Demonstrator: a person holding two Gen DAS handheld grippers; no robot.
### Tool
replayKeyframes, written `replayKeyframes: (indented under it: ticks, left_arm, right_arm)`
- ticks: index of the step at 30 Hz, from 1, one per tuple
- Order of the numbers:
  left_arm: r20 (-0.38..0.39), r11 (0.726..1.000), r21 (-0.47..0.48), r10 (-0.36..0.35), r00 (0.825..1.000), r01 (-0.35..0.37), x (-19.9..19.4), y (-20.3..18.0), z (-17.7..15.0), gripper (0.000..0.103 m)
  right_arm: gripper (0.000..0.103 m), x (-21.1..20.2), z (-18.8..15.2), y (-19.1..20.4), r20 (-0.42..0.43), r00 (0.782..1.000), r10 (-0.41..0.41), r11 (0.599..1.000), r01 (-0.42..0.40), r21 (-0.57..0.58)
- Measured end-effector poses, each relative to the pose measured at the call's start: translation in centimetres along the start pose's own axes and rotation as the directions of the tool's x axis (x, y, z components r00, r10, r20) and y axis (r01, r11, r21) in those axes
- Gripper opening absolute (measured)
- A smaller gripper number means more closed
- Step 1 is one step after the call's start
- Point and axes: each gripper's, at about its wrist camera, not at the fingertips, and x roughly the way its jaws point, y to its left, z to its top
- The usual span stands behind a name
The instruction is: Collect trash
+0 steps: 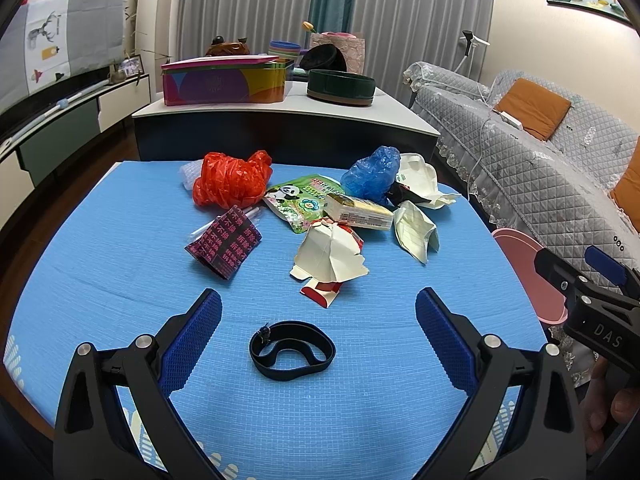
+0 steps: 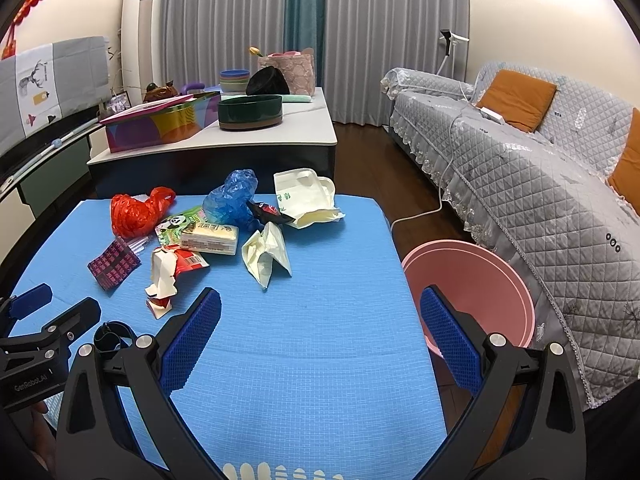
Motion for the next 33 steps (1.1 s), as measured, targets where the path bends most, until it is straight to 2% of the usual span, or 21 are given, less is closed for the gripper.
replayKeyframes:
  ticks: [5, 12, 15, 24, 28, 30, 33]
  left_arm:
    - [-0.001, 1.000, -0.002, 0.001, 1.000, -0.001, 0.0, 0.0, 0.0, 0.094]
    - [0.003, 1.000, -0.005, 0.003, 1.000, -0.003, 0.7, 0.5, 0.3, 0.094]
    - [0.004, 1.000, -0.015, 0.017, 1.000, -0.017, 0.3, 0.6, 0.2, 0.090]
    - [-0.060, 0.995, -0.073, 0.061, 0.996, -0.066, 2.4, 2.4, 0.7, 0.068]
    - [-0.051, 0.990, -0.080, 0.115, 0.992, -0.118, 3.6, 3.5, 1.3, 0.050]
    - [-0.049, 0.988, -0.103, 0.112, 0.993, -0.117, 4.4, 4.1, 1.4, 0.048]
    - [-0.053, 0.984, -0.102, 0.144, 0.988, -0.149, 5.3, 4.8, 1.6, 0.042]
  right_arm:
    - [0.096, -0.1, 0.3, 0.2, 0.011, 1.000, -0.003, 1.000, 0.003, -0.001]
    - [0.084, 0.1, 0.3, 0.4, 0.012, 1.000, 0.013, 1.000, -0.013, 0.010]
    - [0.079, 0.8, 0.4, 0.4, 0.003, 0.999, 0.035, 0.999, -0.035, 0.026]
    - [0.064, 3.7, 0.7, 1.2, -0.031, 0.995, 0.099, 0.994, -0.098, 0.045]
    - [0.059, 6.3, 1.0, 1.7, -0.060, 0.990, 0.131, 0.990, -0.128, 0.055]
    - [0.055, 7.6, 1.1, 1.8, -0.080, 0.987, 0.140, 0.989, -0.136, 0.058]
    - [0.052, 9.2, 1.3, 2.1, -0.100, 0.983, 0.153, 0.987, -0.147, 0.064]
